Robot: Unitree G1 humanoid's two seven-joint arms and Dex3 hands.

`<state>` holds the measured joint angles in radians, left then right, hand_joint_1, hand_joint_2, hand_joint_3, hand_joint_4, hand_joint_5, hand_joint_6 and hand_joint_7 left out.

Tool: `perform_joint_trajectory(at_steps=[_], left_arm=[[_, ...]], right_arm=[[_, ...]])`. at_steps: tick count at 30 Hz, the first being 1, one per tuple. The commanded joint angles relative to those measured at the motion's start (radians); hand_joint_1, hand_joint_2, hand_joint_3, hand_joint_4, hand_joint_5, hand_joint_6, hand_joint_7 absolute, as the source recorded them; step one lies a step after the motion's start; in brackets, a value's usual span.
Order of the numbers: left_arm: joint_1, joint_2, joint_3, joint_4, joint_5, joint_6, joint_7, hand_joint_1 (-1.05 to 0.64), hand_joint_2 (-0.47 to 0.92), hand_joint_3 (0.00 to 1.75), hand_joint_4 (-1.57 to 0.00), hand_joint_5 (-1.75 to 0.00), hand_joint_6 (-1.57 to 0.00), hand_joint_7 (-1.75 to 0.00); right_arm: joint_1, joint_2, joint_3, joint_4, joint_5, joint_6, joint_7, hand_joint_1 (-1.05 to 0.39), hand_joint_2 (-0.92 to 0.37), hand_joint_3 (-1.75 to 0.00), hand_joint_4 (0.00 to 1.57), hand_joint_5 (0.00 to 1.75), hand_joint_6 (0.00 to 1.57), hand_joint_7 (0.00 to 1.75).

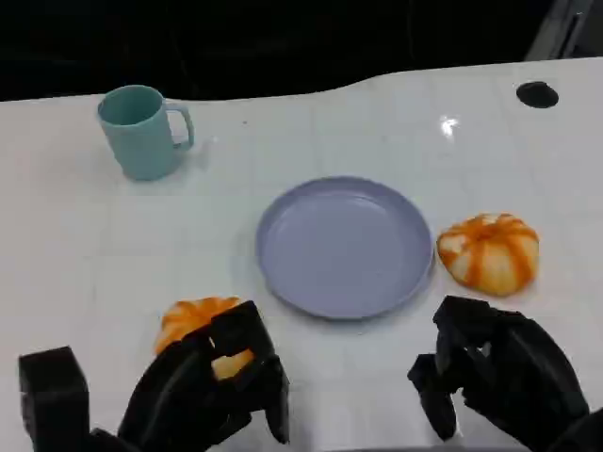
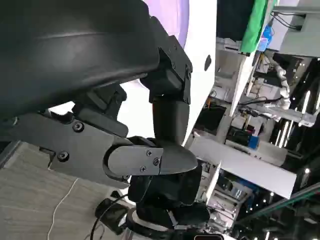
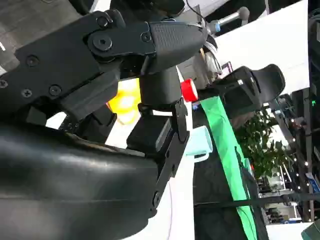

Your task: Grasp the bread from the table and place it into the plate.

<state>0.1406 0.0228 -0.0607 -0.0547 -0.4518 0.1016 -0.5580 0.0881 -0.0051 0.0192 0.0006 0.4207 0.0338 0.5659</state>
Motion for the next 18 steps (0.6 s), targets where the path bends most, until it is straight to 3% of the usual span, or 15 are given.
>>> perform_joint_trajectory(at_steps=[1, 18], left_arm=[[0.006, 0.008, 0.005, -0.011, -0.003, 0.004, 0.001, -0.59, 0.92, 0.37, -0.88, -1.75, -0.66, -1.75], [0.003, 0.005, 0.006, -0.005, 0.002, -0.009, 0.0, -0.6, 0.92, 0.36, -0.89, -1.75, -0.66, -1.75]], right_arm=[[-0.002, -0.009, -0.003, -0.008, 0.002, -0.001, -0.003, -0.95, -0.76, -0.44, 1.2, 1.65, 1.03, 1.5], [-0.007, -0.007, -0.003, -0.002, 0.005, 0.003, -0.001, -0.95, -0.79, -0.4, 1.2, 1.64, 1.04, 1.49]])
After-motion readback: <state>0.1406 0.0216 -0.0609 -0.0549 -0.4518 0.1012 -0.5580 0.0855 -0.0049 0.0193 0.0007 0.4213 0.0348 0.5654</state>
